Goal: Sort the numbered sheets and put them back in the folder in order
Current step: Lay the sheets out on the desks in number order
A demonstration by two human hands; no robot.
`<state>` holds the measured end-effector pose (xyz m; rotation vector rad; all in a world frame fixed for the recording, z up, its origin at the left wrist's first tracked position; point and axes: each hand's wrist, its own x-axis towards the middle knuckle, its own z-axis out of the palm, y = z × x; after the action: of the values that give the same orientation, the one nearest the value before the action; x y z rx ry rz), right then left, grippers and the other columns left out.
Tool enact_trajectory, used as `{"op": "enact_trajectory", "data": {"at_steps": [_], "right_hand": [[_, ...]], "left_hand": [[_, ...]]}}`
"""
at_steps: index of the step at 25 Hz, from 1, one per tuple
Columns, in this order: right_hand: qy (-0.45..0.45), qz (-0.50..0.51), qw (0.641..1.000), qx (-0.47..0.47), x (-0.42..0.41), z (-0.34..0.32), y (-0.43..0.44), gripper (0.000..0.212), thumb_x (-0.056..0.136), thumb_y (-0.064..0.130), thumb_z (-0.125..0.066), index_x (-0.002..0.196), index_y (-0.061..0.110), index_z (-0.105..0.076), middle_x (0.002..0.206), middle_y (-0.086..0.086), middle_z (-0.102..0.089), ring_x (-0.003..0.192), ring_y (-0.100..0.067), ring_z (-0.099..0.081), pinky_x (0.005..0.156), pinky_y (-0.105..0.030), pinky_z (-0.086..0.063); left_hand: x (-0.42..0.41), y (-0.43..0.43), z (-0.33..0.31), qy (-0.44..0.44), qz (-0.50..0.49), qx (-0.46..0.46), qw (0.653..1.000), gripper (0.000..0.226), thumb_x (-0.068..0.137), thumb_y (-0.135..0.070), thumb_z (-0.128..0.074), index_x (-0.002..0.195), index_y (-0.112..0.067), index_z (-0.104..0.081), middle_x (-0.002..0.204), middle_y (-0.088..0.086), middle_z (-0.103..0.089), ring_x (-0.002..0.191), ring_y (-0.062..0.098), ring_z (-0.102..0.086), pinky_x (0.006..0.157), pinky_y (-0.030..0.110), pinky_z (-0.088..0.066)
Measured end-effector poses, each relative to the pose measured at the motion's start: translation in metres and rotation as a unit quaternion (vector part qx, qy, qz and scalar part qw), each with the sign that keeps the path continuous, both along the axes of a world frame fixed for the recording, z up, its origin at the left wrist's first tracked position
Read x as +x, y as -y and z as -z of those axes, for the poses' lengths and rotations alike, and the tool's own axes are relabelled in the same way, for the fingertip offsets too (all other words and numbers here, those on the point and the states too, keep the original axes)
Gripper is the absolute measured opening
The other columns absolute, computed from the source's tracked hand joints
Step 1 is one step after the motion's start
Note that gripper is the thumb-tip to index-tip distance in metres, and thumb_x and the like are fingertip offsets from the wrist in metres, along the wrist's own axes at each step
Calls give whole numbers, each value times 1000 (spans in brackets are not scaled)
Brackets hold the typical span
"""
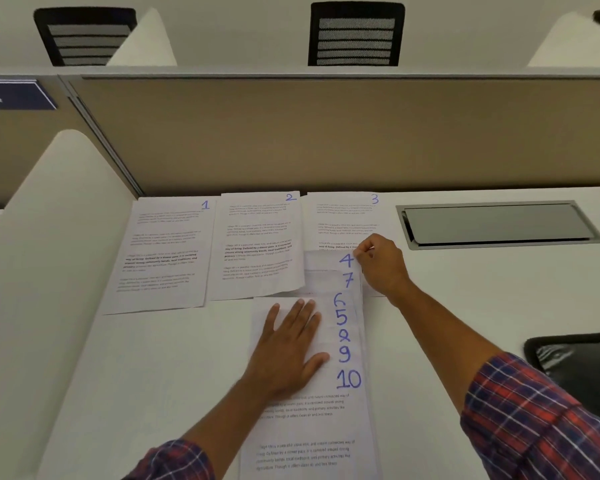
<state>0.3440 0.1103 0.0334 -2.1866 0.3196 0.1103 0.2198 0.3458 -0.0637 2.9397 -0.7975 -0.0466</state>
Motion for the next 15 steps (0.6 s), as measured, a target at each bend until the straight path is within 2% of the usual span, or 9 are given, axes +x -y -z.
{"op": "enact_trajectory", "data": {"at_steps": [3,7,12,15], "right_hand": [[51,12,999,-1,-6,-20,8,15,105,21,-61,99,7,-57,97,-2,-66,90,-17,-68,71,-26,-59],[113,31,993,-32,-12,-54,21,17,106,23,-59,101,7,-56,93,1,-63,78,-7,-64,60,-14,-49],[194,46,977,-69,-26,-96,37,18,107,25,-57,97,11,-53,79,6,-60,71,-7,-65,49,-8,-44],[253,52,964,-69,-38,-124,52,15,106,20,-58,96,9,-56,78,9,-60,72,4,-64,52,-6,-44]], "left_hand": [[-2,-2,-2,-10,8,-9,1000,78,105,-69,-25,163,-18,-30,174,3,-15,161,18,-9,125,56,-10],[-5,-4,-4,-12,16,-21,1000,77,105,-70,-27,161,-18,-35,173,2,-18,160,17,-13,125,54,-11],[-7,2,-13,-13,20,-31,999,75,104,-70,-27,158,-19,-42,171,0,-24,159,16,-20,126,51,-11],[-8,3,-16,-24,10,-34,999,76,104,-71,-24,159,-21,-41,171,-3,-23,159,13,-17,127,48,-9]]}}
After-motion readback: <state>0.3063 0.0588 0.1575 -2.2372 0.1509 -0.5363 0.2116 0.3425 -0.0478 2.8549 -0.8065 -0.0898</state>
